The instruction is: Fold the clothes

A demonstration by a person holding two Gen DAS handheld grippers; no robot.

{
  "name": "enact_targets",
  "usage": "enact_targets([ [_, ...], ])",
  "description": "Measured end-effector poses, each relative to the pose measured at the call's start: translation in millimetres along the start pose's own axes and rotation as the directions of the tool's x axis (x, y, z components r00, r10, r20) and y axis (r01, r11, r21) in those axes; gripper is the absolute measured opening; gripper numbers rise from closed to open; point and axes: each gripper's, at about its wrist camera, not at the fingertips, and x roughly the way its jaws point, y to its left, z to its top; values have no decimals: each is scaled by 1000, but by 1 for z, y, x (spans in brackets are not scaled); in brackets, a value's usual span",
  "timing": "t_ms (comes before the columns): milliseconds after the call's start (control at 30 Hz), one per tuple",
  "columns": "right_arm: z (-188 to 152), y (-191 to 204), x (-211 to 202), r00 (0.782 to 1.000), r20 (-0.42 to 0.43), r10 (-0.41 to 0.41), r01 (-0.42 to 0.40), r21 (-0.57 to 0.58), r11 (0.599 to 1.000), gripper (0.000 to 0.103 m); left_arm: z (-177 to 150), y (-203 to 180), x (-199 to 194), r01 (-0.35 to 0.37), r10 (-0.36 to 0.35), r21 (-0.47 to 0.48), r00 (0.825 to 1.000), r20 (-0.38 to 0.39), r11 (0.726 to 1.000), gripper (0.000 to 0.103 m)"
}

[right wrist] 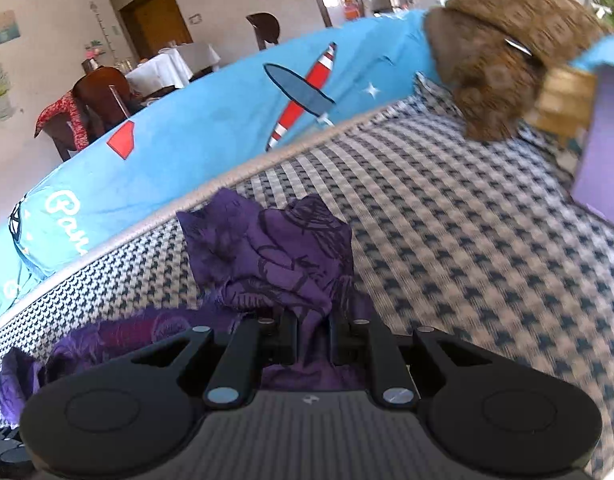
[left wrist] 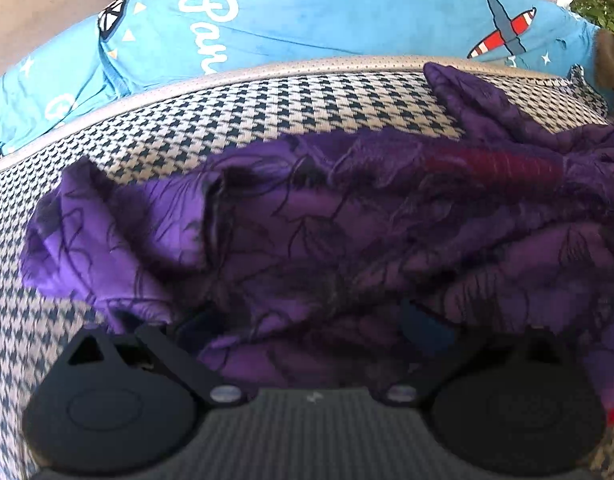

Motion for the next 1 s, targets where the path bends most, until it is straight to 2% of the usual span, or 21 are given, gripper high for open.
enact_targets([
  [233,-33,-10,-16,999,-55,1,0,18,1000,15,-29,11,-18,17,-16,-96,1000,6,995,103],
  [400,-49,-3,-24,999,-37,-14,12,-52,999,15,-42,10,-29,4,-1,-83,999,34,997,103],
  [633,-69,-7,-34,999,-32,-4,3,-38,999,16,-57,8,-43,-1,5,-64,998,57,998,103],
  [867,-89,-12,-39,997,-70,15,-16,-16,1000,18,-63,4,-49,-14,18,-54,997,76,998,103],
  [1000,-95,-10,-42,998,-60,14,-17,-37,999,18,-67,5,-52,-17,21,-51,996,83,999,103],
])
